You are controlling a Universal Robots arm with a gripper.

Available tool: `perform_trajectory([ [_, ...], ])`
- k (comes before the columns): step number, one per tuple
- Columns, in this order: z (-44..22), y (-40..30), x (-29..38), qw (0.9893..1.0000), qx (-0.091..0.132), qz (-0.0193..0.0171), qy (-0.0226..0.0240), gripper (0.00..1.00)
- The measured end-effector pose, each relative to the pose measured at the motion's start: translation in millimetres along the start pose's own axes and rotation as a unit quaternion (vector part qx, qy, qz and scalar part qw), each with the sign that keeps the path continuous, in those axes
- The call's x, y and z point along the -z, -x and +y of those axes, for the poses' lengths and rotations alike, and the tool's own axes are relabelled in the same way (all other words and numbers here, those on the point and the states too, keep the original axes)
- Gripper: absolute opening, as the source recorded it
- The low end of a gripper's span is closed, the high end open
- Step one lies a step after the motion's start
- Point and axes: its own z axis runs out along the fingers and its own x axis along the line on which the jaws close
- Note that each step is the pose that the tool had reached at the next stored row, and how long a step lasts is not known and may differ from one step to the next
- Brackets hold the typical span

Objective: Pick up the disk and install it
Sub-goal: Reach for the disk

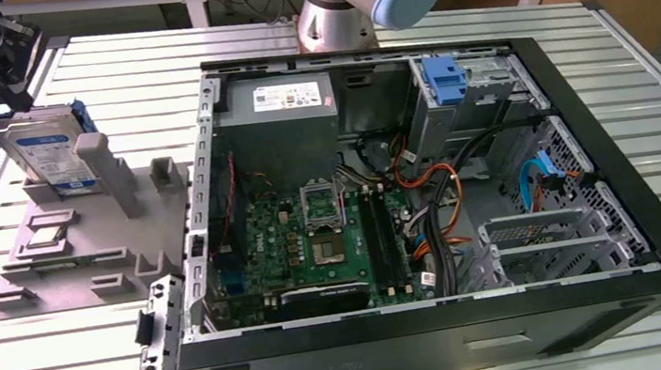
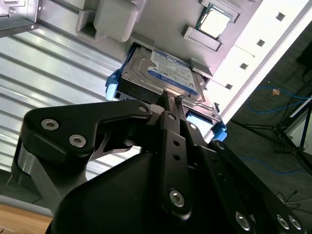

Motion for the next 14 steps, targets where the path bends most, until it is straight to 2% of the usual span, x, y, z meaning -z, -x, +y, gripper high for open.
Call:
perform_trajectory([
  [14, 0.5, 0.0, 0.0, 1.0000, 0.000, 0.0000, 0.0000, 0.10],
])
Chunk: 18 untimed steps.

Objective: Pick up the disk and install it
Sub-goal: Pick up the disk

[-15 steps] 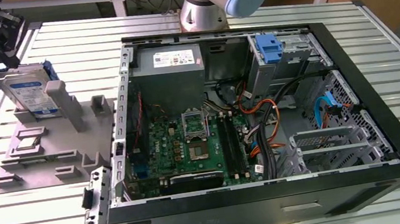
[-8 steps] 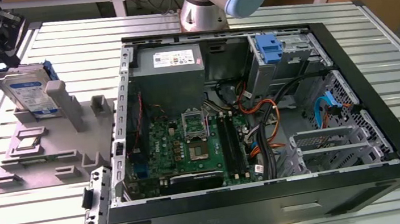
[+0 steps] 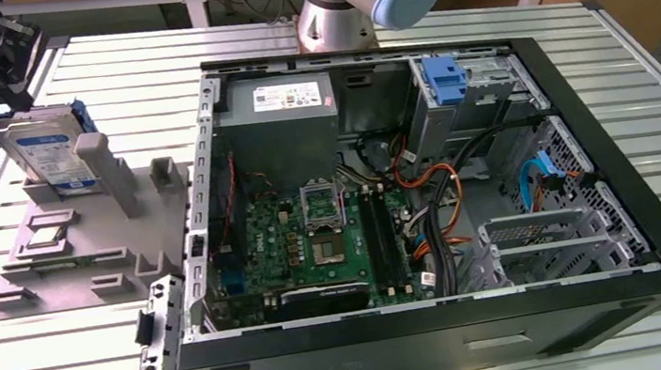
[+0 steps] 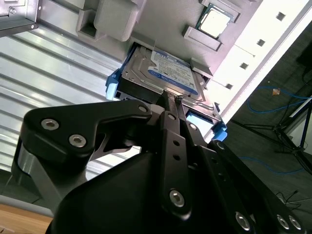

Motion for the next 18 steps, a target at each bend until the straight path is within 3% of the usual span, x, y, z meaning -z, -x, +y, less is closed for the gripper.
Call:
perform_trajectory([
  [2, 4.4, -0.3, -0.2, 1.0000, 0.000, 0.0000, 0.0000, 0.10],
  [18, 5.3, -0.4, -0.3, 1.0000, 0.003, 0.0002, 0.0001, 0.10],
])
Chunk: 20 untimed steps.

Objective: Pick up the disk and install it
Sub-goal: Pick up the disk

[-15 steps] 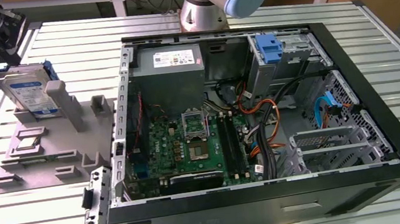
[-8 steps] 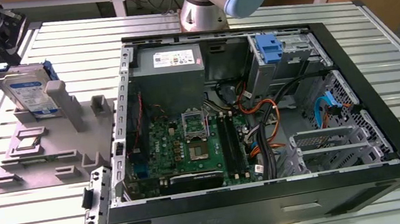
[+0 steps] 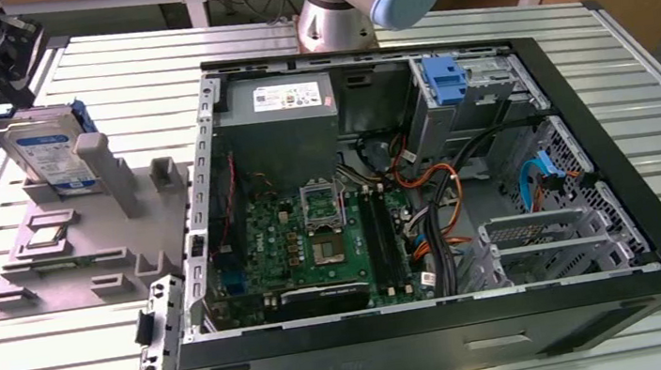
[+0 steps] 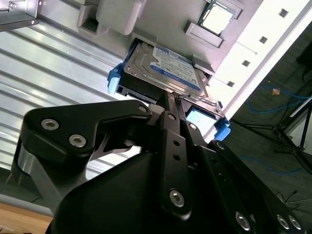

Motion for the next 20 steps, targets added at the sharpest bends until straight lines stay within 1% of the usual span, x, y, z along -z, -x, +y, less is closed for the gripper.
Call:
perform_trajectory([
  [8, 0.0, 0.0, 0.0, 1.0000, 0.002, 0.0001, 0.0000, 0.10],
  [10, 0.0, 0.0, 0.0, 1.0000, 0.006, 0.0003, 0.0001, 0.10],
  [14, 0.0, 0.0, 0.0, 0.9998, 0.022, 0.0011, 0.0006, 0.10],
  [20, 0.0, 0.0, 0.0, 0.9997, 0.023, 0.0011, 0.0006, 0.10],
])
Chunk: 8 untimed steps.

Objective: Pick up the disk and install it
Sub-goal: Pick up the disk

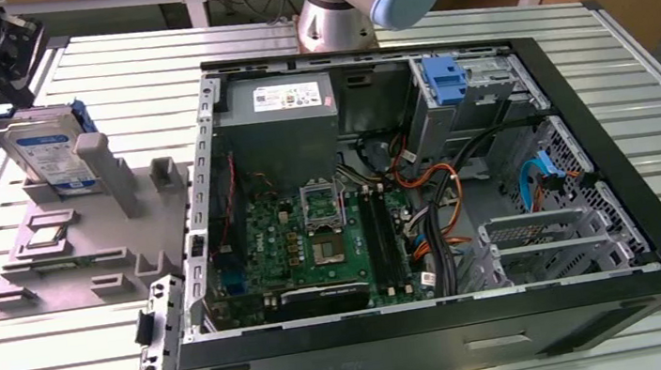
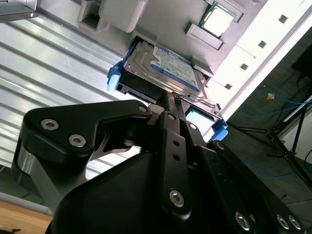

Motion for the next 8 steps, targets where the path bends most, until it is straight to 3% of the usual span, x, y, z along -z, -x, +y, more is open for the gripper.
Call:
perform_trajectory([
  [4, 0.0, 0.0, 0.0, 1.0000, 0.002, 0.0001, 0.0001, 0.10],
  [8, 0.0, 0.0, 0.0, 0.9999, 0.017, 0.0008, 0.0005, 0.10],
])
